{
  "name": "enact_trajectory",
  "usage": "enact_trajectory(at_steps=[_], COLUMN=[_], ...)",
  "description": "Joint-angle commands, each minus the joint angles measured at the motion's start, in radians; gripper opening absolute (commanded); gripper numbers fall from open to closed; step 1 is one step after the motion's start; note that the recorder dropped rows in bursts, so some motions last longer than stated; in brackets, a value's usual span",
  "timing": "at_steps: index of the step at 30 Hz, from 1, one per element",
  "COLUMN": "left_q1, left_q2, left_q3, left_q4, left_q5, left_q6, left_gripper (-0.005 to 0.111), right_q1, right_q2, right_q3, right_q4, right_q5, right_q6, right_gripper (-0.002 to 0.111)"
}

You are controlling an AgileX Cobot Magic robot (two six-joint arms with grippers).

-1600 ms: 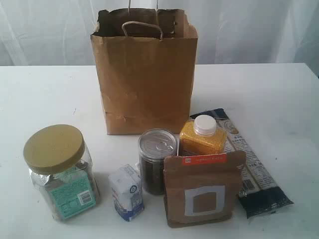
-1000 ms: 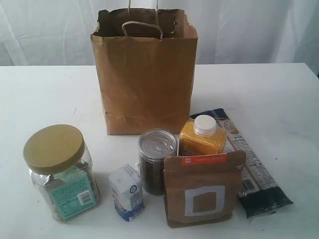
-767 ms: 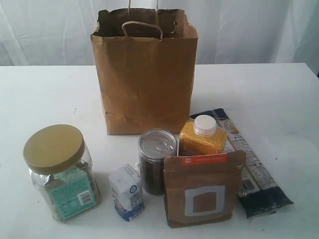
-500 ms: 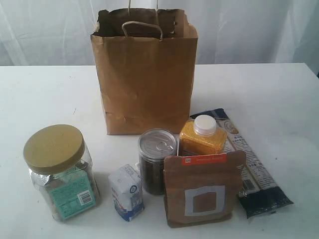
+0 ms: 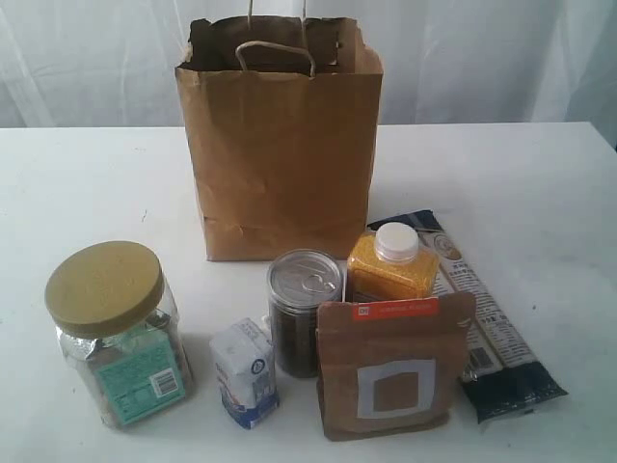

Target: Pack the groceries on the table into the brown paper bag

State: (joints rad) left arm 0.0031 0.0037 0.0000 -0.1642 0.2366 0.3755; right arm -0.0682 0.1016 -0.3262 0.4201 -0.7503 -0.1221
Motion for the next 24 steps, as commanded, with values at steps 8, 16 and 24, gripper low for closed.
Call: enact_trajectory(at_steps=[8,16,24], left_q1=[-0.005,-0.005,-0.005], left_q2=[-0.004,-0.004,-0.004], left_q3=[0.0,0.0,0.0], left_q4=[-0.008,-0.008,-0.008], left_q5=[-0.001,-0.001,-0.001], left_q6=[-0.001,-0.001,-0.001], left_gripper=[0.0,0.0,0.0], right_q1=[-0.003,-0.003,-0.003], right_q2=[0.487,0.872,1.169], right_q3=[-0.53,-0.934,-1.004], right_q4=[-0.183,-0.212,-0.212], right_q5=[-0.151,-0.155,0.761], right_q6=[0.003,-0.012,-0.587], right_gripper=[0.0,0.0,0.0])
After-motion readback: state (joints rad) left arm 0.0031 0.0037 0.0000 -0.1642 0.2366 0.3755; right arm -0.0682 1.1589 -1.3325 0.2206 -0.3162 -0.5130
